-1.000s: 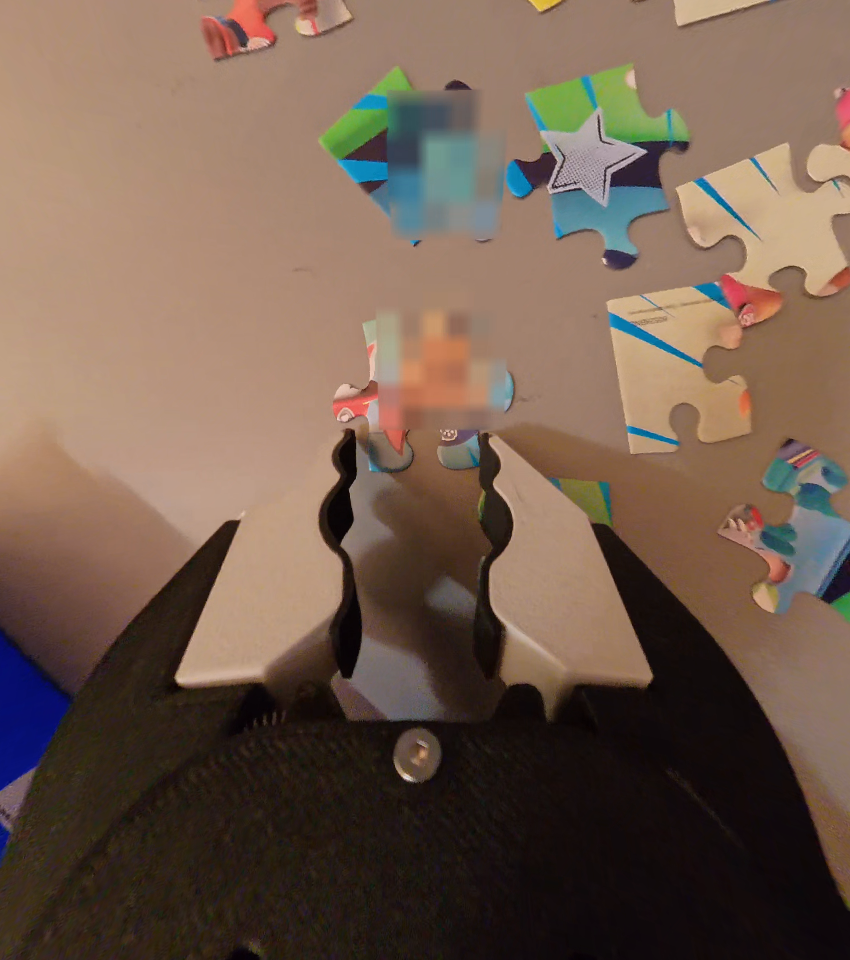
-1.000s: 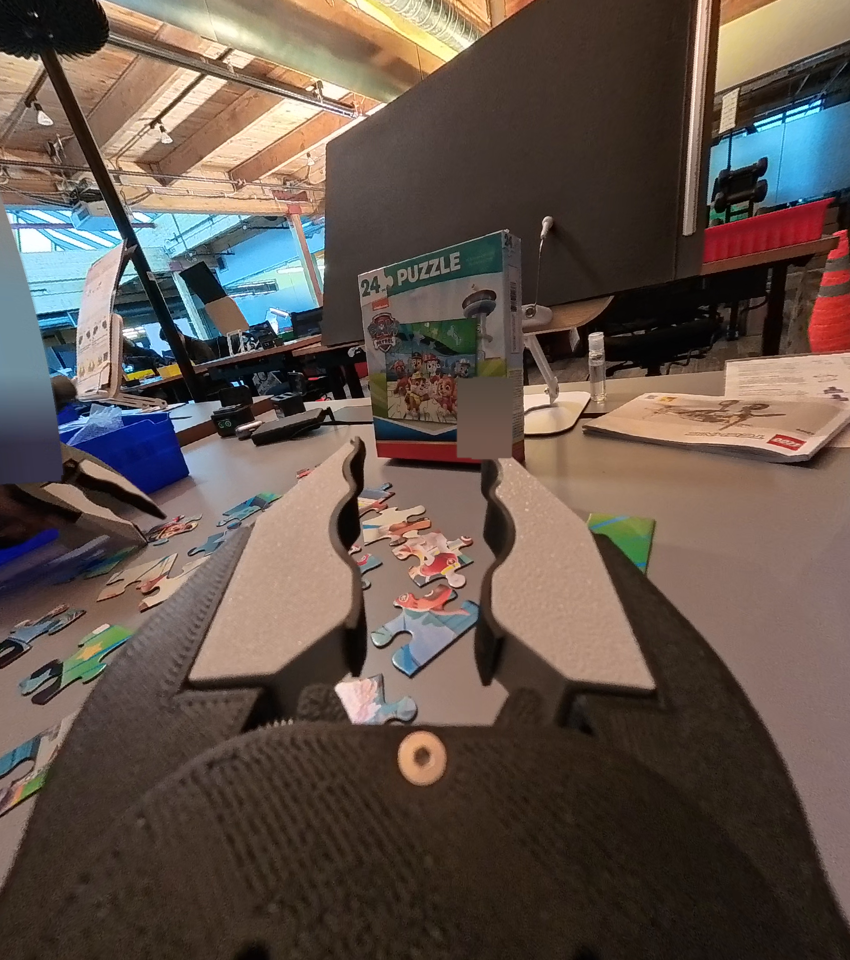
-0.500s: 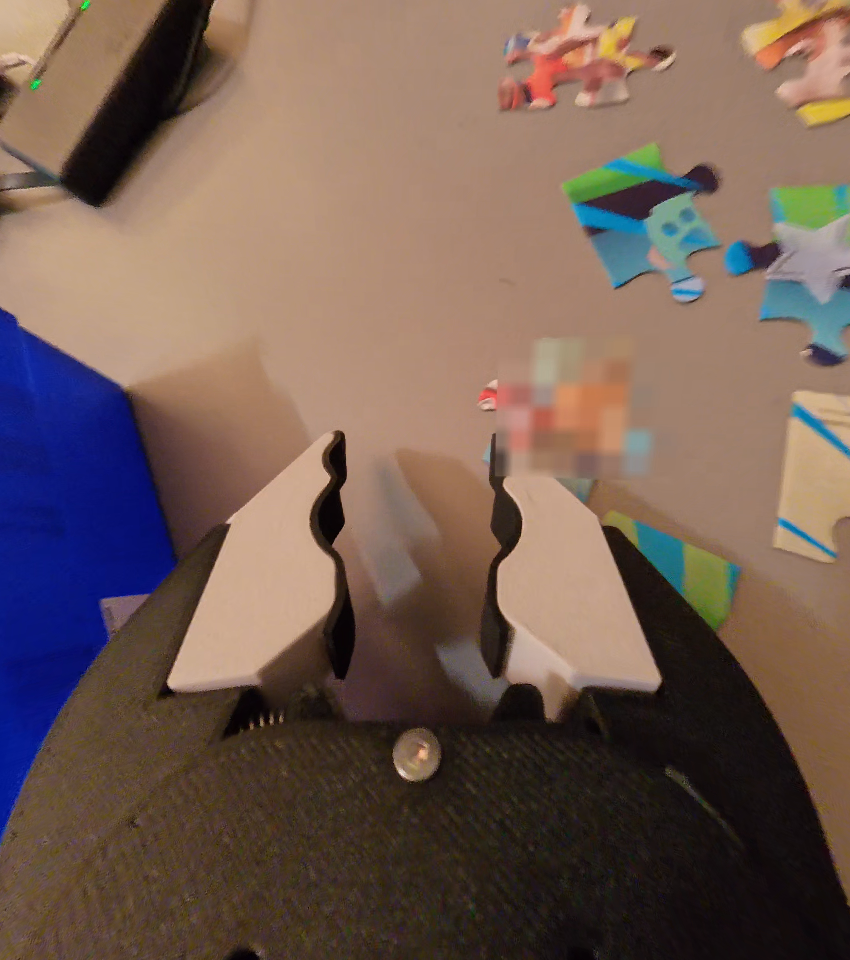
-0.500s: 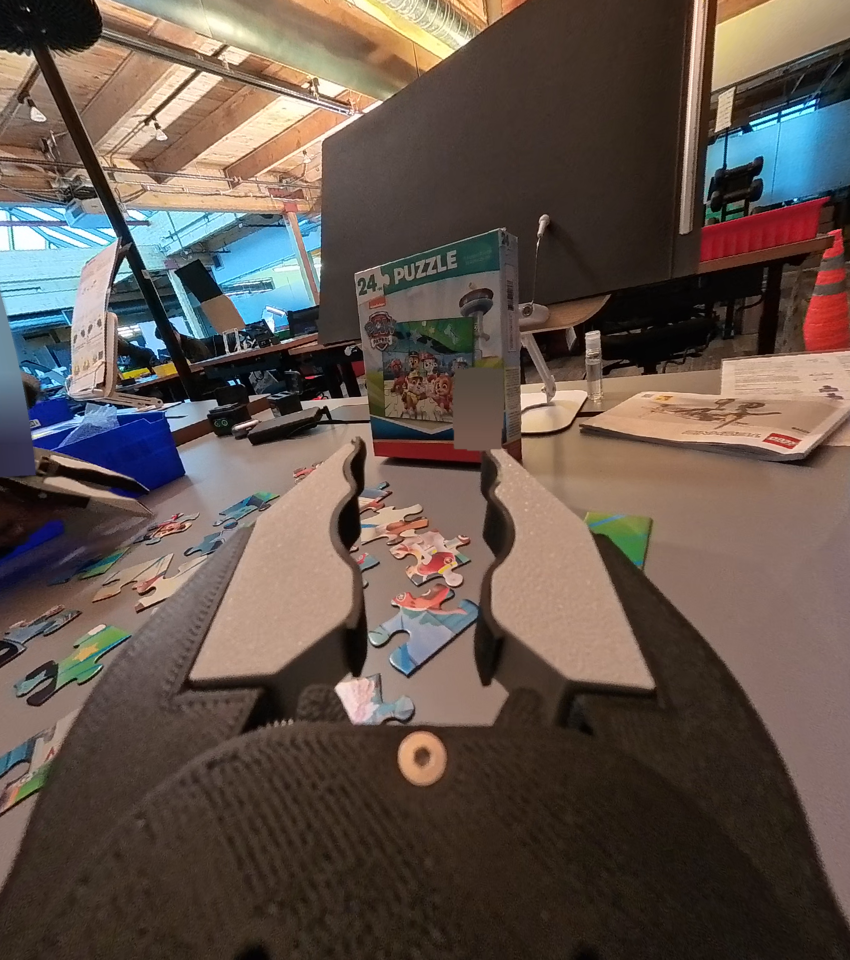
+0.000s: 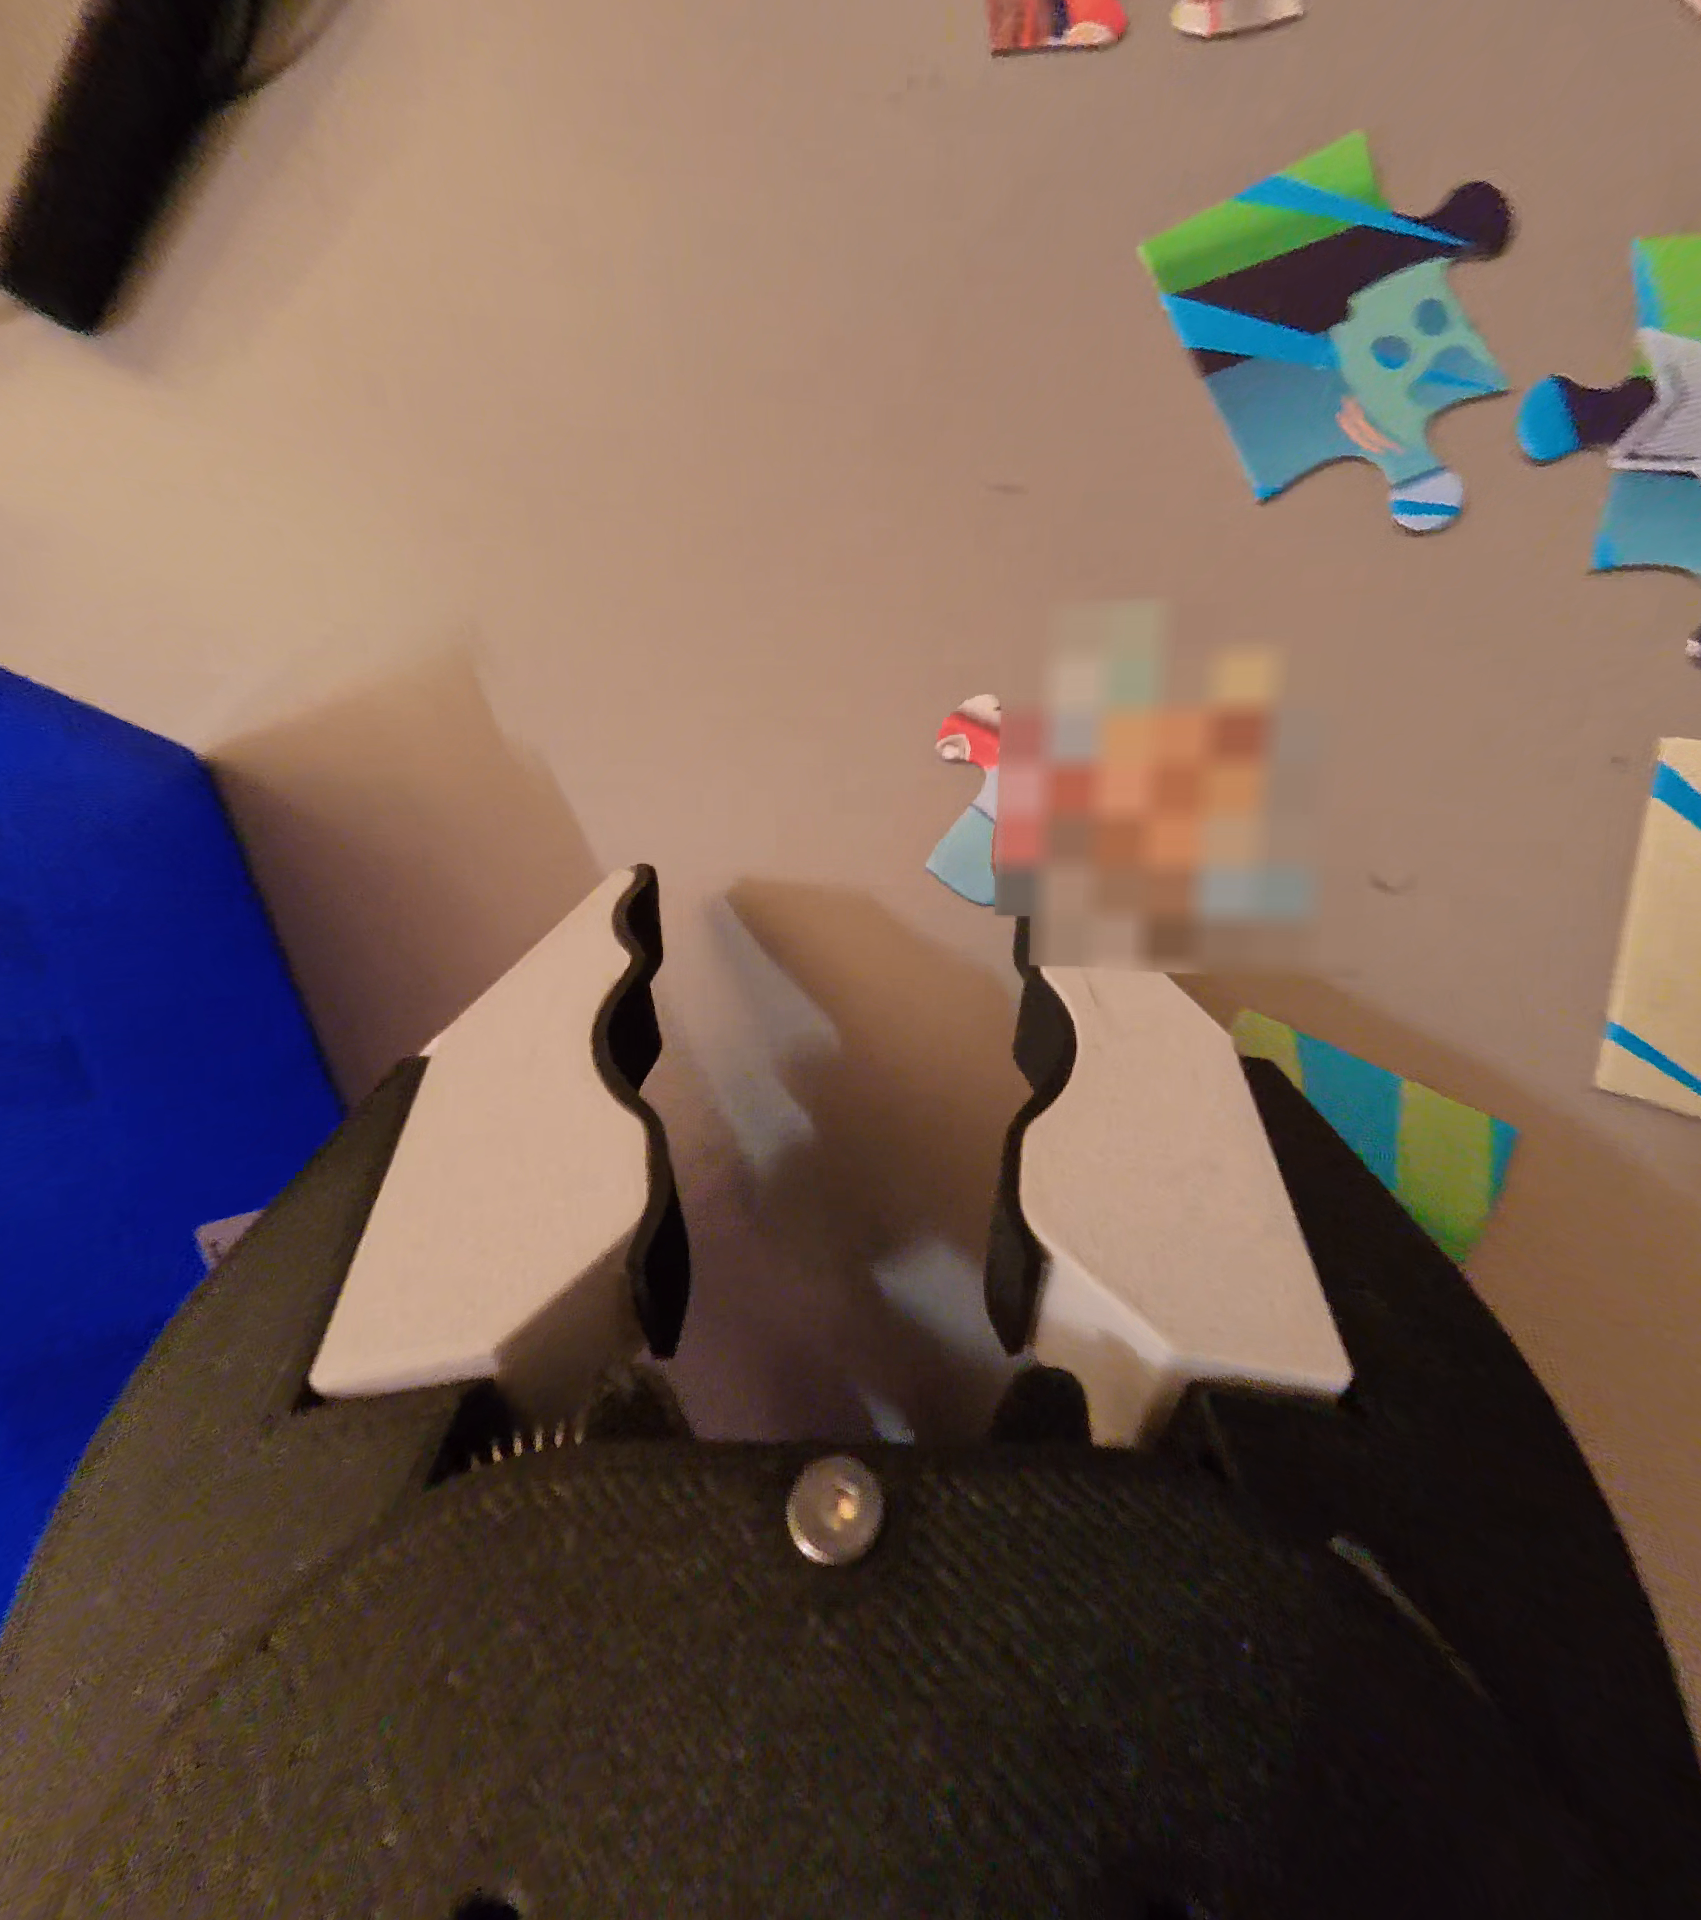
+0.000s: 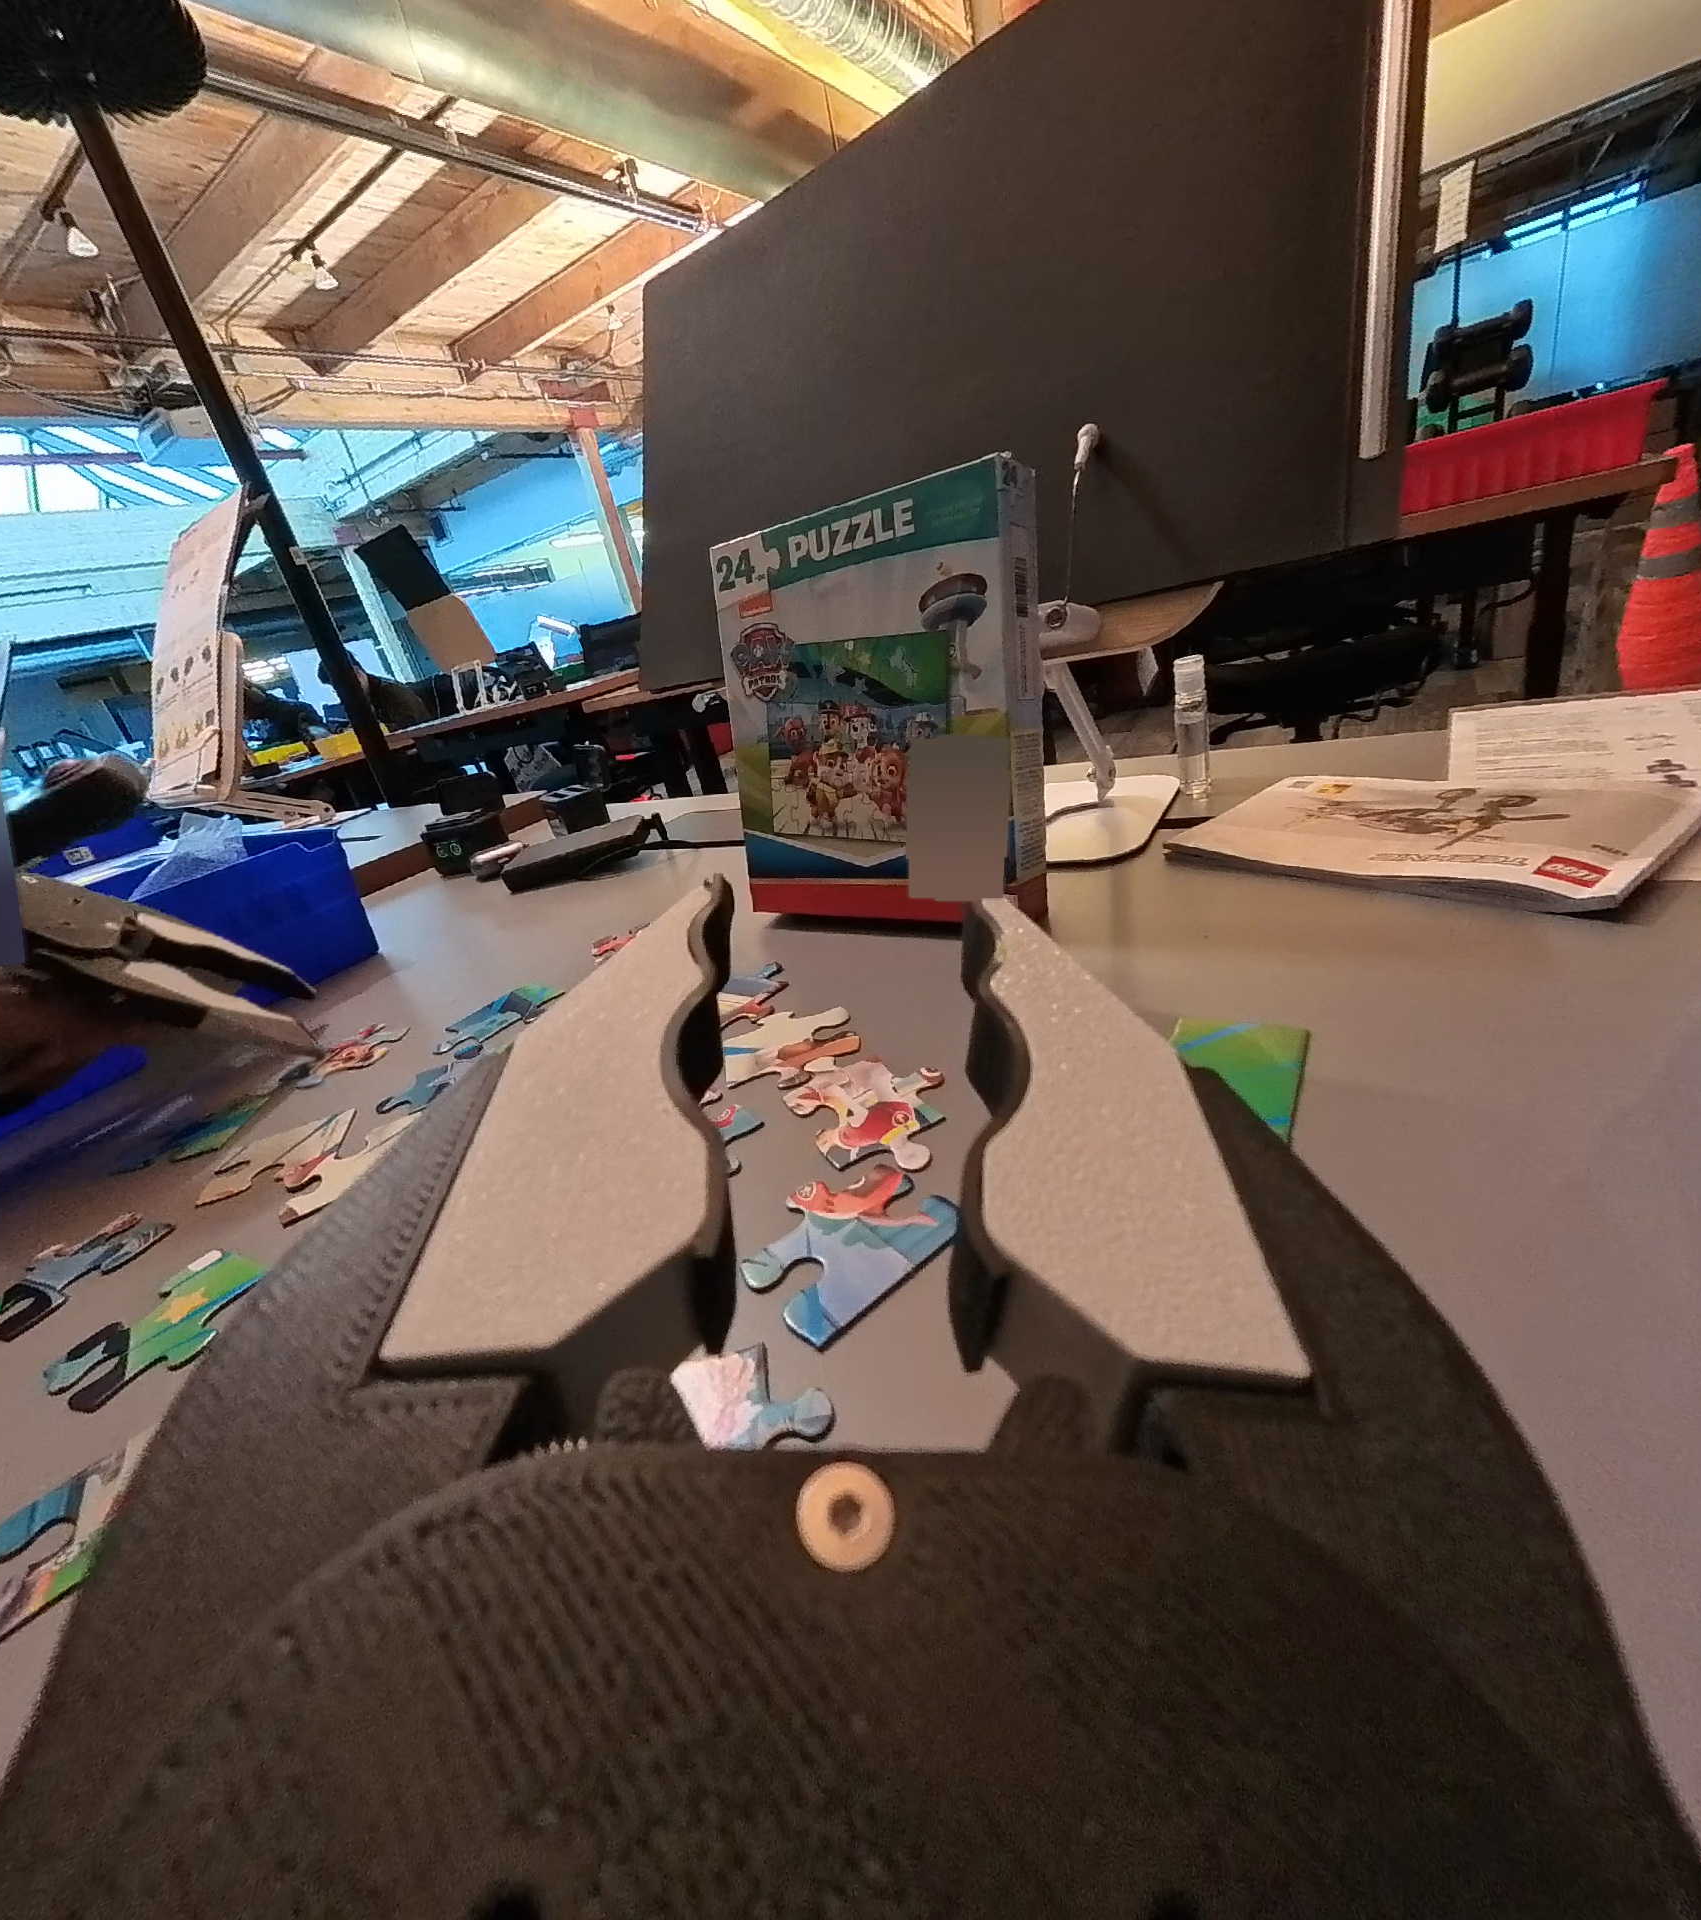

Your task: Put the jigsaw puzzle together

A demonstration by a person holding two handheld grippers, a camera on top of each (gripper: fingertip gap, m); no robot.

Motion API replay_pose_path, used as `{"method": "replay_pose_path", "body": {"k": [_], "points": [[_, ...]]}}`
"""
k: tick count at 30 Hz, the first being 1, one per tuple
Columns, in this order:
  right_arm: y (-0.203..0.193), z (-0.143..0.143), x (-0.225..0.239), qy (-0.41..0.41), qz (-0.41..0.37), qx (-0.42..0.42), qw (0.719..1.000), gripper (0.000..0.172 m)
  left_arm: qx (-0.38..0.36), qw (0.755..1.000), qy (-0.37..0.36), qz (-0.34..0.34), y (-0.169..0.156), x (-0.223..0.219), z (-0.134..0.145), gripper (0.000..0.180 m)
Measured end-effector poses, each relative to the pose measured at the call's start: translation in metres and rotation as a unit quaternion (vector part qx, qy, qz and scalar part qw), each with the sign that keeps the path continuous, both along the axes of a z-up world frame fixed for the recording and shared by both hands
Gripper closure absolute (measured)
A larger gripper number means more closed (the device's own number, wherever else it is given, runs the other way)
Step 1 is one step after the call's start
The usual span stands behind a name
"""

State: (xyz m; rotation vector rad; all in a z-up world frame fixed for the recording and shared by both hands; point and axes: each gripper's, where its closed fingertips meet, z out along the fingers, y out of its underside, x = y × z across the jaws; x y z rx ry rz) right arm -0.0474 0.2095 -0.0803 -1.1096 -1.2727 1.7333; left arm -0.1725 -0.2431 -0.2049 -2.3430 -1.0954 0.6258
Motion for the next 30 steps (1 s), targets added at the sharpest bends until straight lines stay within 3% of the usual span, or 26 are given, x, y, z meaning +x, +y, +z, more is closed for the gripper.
{"method": "replay_pose_path", "body": {"k": [3, 8, 13, 22, 26, 30], "points": [[0.000, 0.000, 0.000, 0.000, 0.000, 0.000, 1.000, 0.129, -0.006, 1.000, 0.009, 0.025, -0.007, -0.006, 0.002, 0.114], [0.000, 0.000, 0.000, -0.001, 0.001, -0.002, 1.000, 0.129, 0.044, 0.999, -0.009, -0.001, 0.008, 0.014, 0.010, 0.110], [0.000, -0.001, 0.000, -0.002, 0.001, -0.001, 1.000, 0.129, -0.037, 0.999, -0.003, -0.009, -0.003, 0.023, 0.002, 0.111], [0.001, -0.001, 0.001, -0.002, -0.001, -0.001, 1.000, 0.129, -0.029, 0.997, 0.054, 0.040, -0.002, -0.019, 0.003, 0.116], [0.001, -0.001, 0.001, -0.002, -0.002, -0.001, 1.000, 0.129, -0.065, 0.991, 0.088, 0.083, -0.011, -0.035, 0.013, 0.120], [0.001, -0.001, 0.001, -0.002, -0.001, -0.004, 1.000, 0.129, 0.010, 0.998, 0.056, 0.034, 0.021, -0.016, 0.020, 0.115]]}}
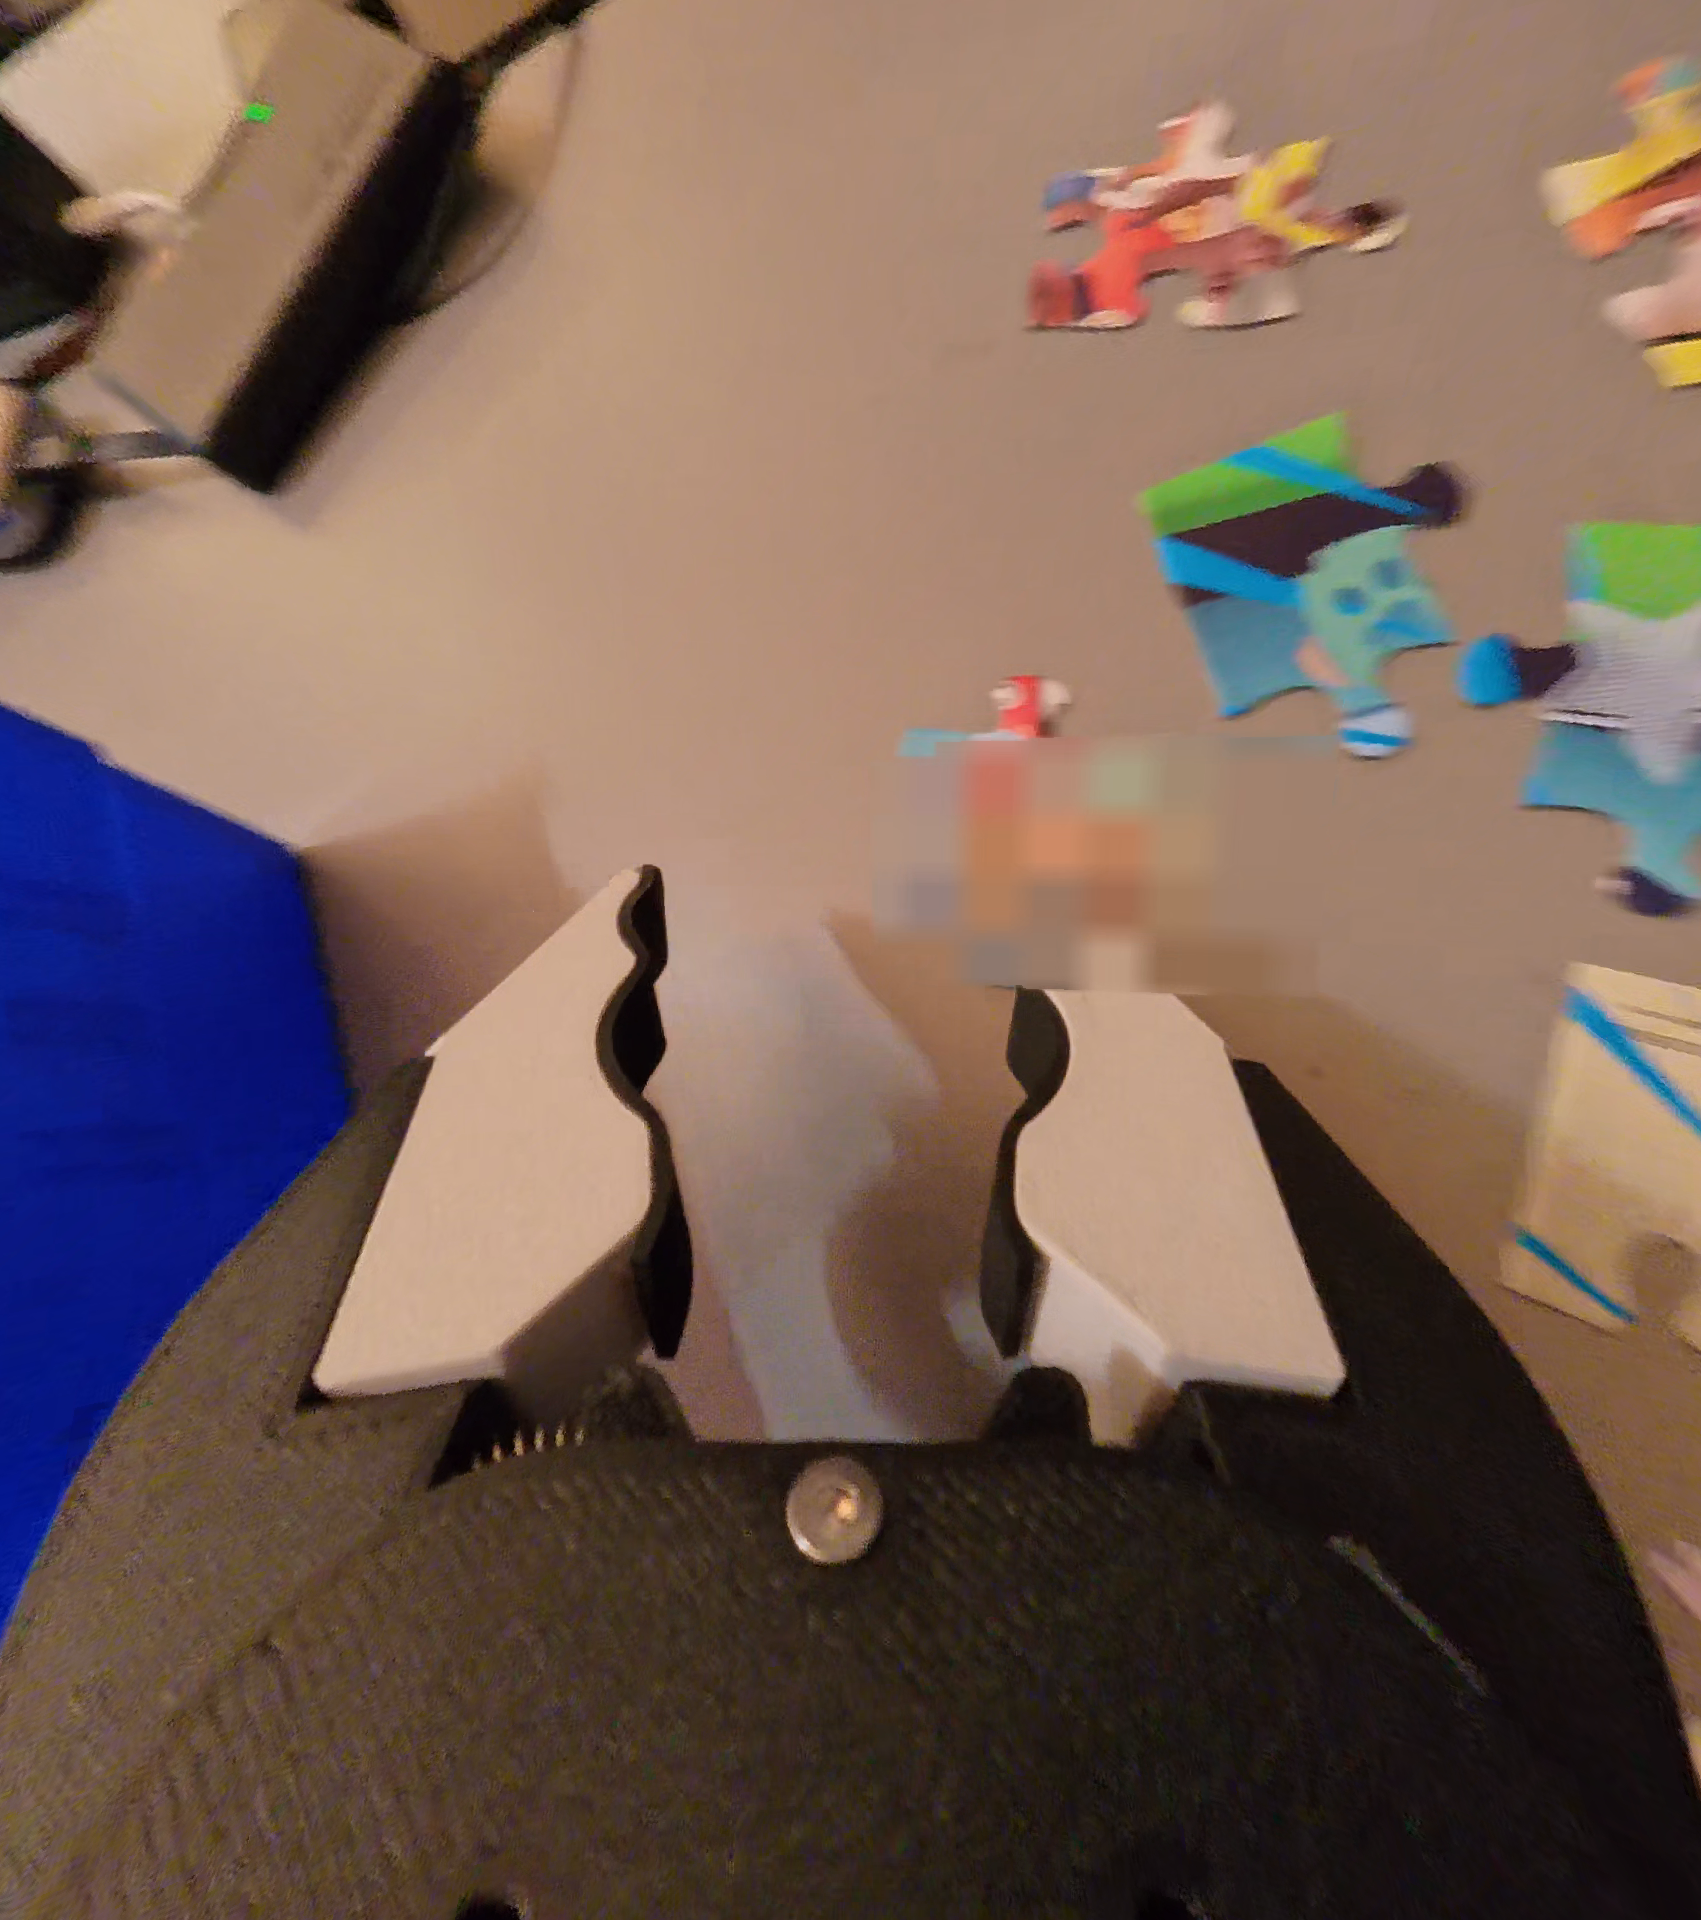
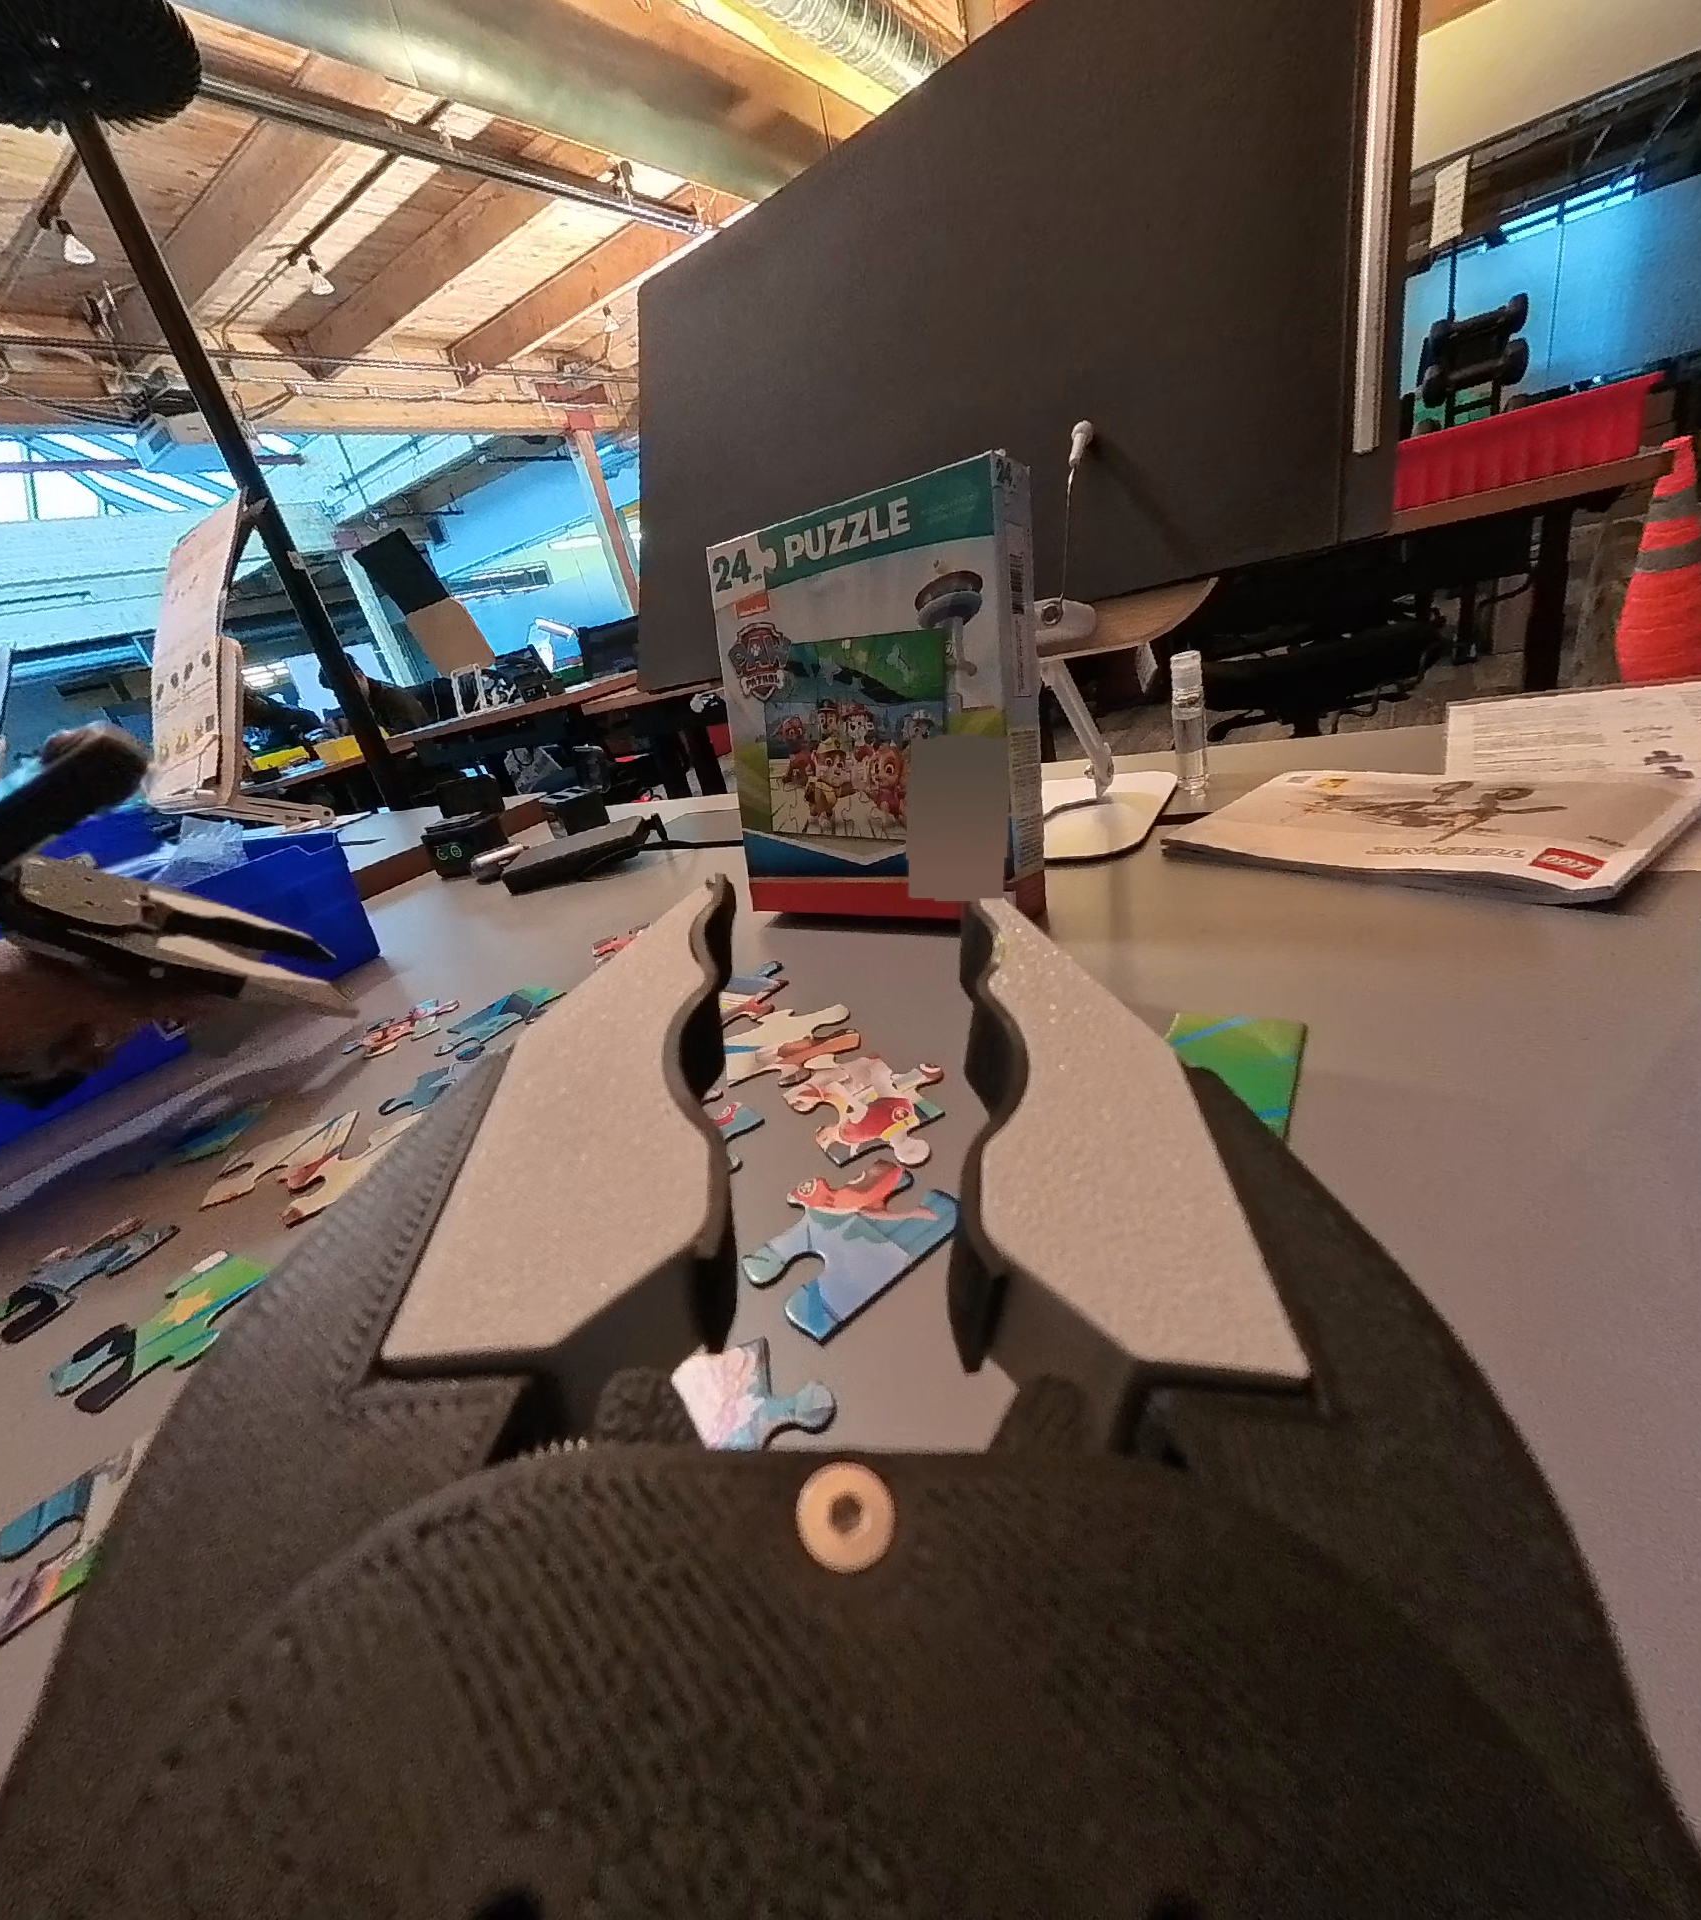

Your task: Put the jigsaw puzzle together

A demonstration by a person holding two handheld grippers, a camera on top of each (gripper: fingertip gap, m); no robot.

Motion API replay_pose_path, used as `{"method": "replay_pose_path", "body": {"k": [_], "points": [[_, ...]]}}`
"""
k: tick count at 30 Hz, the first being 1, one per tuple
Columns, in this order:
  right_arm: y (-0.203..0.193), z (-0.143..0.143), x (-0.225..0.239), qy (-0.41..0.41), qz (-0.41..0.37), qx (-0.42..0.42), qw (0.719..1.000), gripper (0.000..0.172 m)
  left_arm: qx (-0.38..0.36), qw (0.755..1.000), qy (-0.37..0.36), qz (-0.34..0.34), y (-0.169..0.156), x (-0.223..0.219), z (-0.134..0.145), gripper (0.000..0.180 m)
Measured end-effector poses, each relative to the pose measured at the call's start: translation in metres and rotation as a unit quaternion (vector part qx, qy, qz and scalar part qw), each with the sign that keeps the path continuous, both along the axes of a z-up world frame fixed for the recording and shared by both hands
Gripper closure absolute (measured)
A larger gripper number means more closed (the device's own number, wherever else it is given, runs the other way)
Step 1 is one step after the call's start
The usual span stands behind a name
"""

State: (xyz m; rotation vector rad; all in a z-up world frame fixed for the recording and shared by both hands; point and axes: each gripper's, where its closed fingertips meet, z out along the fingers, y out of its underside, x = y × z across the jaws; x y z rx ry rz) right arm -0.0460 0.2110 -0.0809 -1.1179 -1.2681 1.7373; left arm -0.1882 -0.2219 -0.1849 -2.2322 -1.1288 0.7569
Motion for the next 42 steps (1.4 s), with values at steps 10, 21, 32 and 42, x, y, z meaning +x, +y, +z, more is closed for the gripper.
{"method": "replay_pose_path", "body": {"k": [10, 21, 32, 42], "points": [[-0.001, 0.000, 0.001, 0.000, 0.004, -0.003, 1.000, 0.130, 0.085, 0.995, -0.055, -0.015, 0.027, 0.012, -0.021, 0.111], [-0.002, -0.001, 0.000, -0.002, 0.004, -0.001, 1.000, 0.129, 0.080, 0.995, -0.057, -0.019, 0.021, 0.012, -0.023, 0.126], [0.000, -0.002, -0.002, -0.005, -0.002, 0.003, 1.000, 0.129, 0.070, 0.997, -0.040, 0.004, 0.001, 0.013, -0.020, 0.128], [0.004, -0.003, -0.005, -0.008, -0.014, 0.008, 1.000, 0.129, 0.138, 0.981, 0.122, 0.060, -0.016, -0.003, 0.023, 0.137]]}}
